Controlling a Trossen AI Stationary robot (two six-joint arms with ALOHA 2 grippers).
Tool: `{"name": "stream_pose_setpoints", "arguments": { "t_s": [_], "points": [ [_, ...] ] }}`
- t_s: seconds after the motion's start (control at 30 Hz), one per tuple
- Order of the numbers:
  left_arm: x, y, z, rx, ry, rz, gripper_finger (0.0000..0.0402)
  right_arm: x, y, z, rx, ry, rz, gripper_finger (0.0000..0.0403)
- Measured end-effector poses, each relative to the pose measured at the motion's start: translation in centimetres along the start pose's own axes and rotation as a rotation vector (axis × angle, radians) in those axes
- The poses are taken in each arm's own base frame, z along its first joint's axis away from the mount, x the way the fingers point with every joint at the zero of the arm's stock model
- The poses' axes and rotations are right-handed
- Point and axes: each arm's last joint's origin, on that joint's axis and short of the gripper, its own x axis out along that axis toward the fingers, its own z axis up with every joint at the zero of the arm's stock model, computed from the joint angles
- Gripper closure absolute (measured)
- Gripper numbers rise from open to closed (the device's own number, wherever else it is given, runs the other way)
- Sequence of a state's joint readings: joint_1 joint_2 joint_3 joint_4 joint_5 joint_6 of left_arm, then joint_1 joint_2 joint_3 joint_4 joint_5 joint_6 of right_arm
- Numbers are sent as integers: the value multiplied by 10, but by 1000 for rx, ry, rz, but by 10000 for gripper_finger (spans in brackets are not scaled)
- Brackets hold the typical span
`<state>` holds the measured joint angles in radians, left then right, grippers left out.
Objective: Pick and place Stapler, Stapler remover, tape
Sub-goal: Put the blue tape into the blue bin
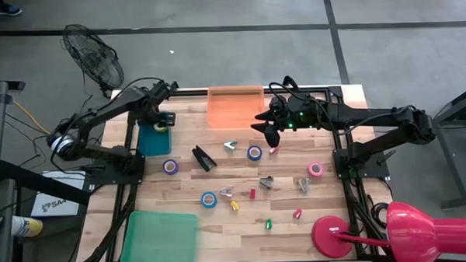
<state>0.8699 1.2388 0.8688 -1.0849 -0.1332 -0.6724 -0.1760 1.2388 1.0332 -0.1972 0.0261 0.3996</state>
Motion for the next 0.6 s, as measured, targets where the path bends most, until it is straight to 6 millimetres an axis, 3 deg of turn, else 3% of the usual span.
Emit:
{"name": "stream_pose_setpoints", "arguments": {
  "t_s": [0.3, 0.6],
  "points": [
    [-40, -1, -48, -8, -58, -143, 208, 0, 0, -1, 0, 6, -3, 196],
    [-39, -22, -87, -8, -43, -190, 208, 0, 0, -1, -8, 7, -3, 196]
  ]
}}
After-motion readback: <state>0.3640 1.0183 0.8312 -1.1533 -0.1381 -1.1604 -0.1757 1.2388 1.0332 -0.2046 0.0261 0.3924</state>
